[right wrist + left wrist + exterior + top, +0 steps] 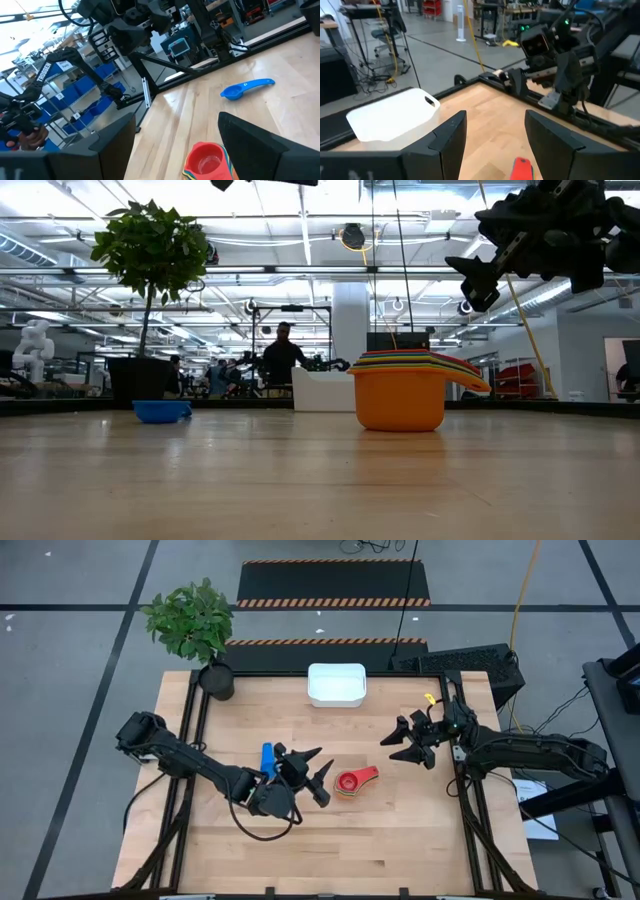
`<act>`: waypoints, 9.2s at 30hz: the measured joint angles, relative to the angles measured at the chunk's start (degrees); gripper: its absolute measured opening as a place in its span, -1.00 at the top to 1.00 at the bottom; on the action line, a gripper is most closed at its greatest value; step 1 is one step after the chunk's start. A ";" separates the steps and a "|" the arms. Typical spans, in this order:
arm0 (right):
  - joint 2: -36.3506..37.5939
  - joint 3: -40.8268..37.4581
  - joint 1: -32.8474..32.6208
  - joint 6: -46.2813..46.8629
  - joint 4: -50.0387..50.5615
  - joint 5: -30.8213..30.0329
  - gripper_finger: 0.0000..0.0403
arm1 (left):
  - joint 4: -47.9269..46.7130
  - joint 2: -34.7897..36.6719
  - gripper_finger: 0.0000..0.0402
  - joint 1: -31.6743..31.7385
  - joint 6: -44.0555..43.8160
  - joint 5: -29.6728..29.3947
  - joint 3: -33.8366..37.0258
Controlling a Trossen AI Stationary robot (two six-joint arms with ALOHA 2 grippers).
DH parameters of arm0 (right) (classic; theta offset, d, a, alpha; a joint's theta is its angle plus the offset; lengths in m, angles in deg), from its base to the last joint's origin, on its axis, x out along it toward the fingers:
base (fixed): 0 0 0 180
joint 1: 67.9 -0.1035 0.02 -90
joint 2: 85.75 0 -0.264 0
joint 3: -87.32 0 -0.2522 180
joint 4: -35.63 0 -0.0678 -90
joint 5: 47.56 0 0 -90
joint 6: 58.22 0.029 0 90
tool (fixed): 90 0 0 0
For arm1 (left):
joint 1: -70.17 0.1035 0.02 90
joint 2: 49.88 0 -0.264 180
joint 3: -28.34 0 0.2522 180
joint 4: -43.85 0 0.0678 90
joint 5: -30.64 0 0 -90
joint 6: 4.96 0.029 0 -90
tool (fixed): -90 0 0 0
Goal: Nest measuring cups in basket
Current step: Stack the blue measuring cup on top of the red measuring cup
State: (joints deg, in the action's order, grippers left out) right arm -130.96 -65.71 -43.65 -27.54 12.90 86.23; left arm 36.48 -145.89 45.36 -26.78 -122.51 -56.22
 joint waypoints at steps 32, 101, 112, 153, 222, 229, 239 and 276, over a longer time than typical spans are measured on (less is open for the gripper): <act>0.56 0.07 0.01 -0.45 3.43 2.99 -0.36 | -76.37 -24.01 -0.01 -3.00 -25.14 32.10 -25.60; 0.57 0.02 0.02 -7.59 9.82 2.97 -0.36 | -69.58 -13.53 -0.01 20.21 -44.31 58.20 -2.73; 0.57 0.02 0.00 -4.10 6.47 2.97 -0.36 | -63.56 -13.16 0.01 17.77 -45.33 58.02 3.15; 5.51 0.16 -42.26 -67.29 -1.16 -42.12 -0.36 | -24.65 -13.54 0.93 -1.96 17.17 45.97 -22.18; -3.04 12.87 -60.00 -80.47 19.64 -72.26 1.00 | -34.27 -13.73 0.08 -4.50 6.82 16.74 -22.16; 2.71 5.25 -58.81 -86.94 9.53 -67.57 1.00 | -38.64 -13.00 -0.09 -4.93 -0.75 16.60 -22.16; 3.89 -7.77 -47.20 -97.36 -7.00 -55.85 1.00 | -39.27 -12.90 -0.07 -4.89 -0.60 16.77 -22.16; -27.86 -8.11 -25.22 -93.03 -30.83 -31.63 1.00 | -39.16 -13.00 -0.07 -5.26 -3.83 16.99 -22.16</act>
State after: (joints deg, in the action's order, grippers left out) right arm -158.82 -73.82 -68.88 -120.57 -17.93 54.60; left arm -2.69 -158.89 40.10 -30.61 -105.51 -78.39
